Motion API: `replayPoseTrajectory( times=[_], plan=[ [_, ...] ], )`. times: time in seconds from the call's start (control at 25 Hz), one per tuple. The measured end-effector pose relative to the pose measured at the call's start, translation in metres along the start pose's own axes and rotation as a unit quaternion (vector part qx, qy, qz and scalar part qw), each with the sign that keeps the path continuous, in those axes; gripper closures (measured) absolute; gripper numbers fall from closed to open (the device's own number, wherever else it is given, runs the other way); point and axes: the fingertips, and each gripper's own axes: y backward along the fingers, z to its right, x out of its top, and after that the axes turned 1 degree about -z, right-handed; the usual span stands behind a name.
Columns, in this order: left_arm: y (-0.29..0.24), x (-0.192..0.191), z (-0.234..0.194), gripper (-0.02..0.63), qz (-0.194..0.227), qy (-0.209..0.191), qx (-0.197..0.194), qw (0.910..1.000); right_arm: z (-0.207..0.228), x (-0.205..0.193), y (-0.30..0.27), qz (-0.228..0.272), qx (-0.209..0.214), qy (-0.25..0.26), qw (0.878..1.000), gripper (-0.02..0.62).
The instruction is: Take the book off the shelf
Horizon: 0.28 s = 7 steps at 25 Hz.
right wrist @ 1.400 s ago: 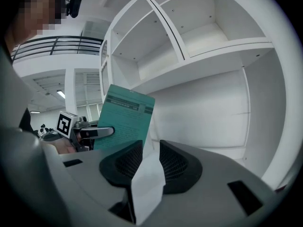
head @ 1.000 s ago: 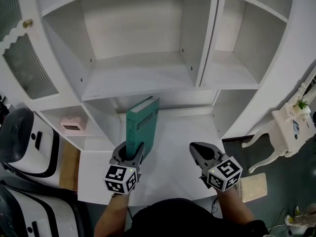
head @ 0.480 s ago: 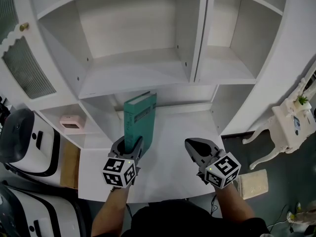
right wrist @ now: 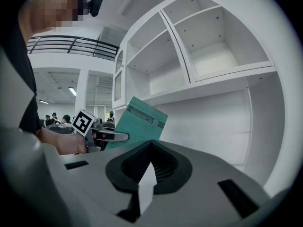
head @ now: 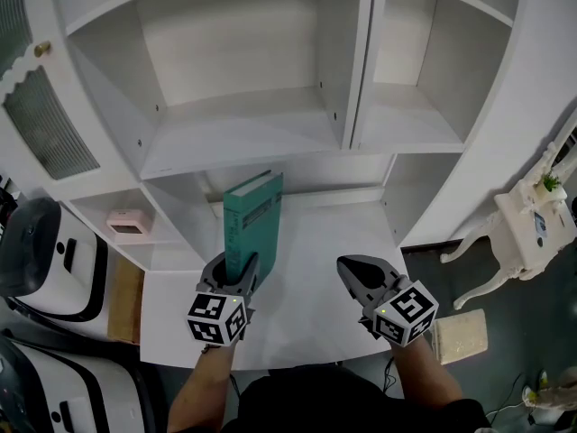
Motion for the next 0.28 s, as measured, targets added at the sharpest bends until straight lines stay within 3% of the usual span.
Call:
replayPoseTrajectory(
  times=[0.28],
  plan=[
    [-0.0028,-0.0049,0.001,0.451,-0.006,0.004,-0.001,1.0,-0.002,-0.0066,-0.0008,-0.008,0.005,-0.002,1.0,0.583]
  ],
)
